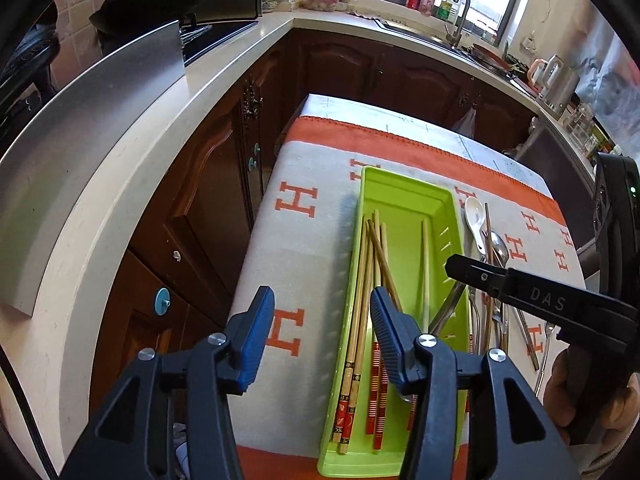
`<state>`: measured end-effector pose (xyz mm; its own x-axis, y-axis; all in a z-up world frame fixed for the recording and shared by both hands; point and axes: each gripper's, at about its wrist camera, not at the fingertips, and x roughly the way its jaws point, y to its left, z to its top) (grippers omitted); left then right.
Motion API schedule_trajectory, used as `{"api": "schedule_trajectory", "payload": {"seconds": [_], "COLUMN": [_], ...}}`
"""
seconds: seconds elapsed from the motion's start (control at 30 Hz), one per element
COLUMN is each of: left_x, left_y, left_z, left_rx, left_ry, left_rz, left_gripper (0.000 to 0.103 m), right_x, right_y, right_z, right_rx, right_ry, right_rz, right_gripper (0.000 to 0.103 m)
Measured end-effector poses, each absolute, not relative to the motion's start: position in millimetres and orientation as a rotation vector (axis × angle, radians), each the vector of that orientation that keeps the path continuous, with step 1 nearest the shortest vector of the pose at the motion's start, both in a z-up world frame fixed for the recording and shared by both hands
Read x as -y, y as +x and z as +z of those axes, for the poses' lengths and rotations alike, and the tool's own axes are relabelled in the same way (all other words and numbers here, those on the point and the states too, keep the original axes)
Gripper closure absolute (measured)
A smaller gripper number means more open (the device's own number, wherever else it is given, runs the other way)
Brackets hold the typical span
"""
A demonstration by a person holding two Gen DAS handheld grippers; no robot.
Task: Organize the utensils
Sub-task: 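Carry both utensils over the green tray and open both tools to drop them, then grasp a brown chopstick with the left tool while the right tool grasps a twisted-handle steel spoon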
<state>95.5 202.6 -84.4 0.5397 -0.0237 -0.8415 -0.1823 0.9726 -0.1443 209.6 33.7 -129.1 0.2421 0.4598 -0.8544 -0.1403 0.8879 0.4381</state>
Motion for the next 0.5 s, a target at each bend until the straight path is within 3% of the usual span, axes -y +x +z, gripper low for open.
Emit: {"api": "schedule_trajectory", "payload": {"seconds": [0.5], "left_x": [-157.0], "left_y": [87.6], "left_z": [-72.0], "left_rx": [-1.000], "left_ry": [-0.193], "left_rz": [0.005], "left_gripper": [0.047], "right_x": [27.7], "right_y": [162.3], "right_z": [-113.6], "right_rx": [-1.229], "right_ry": [0.191], "right_rz": [0.402], "right_gripper": [0.087]}}
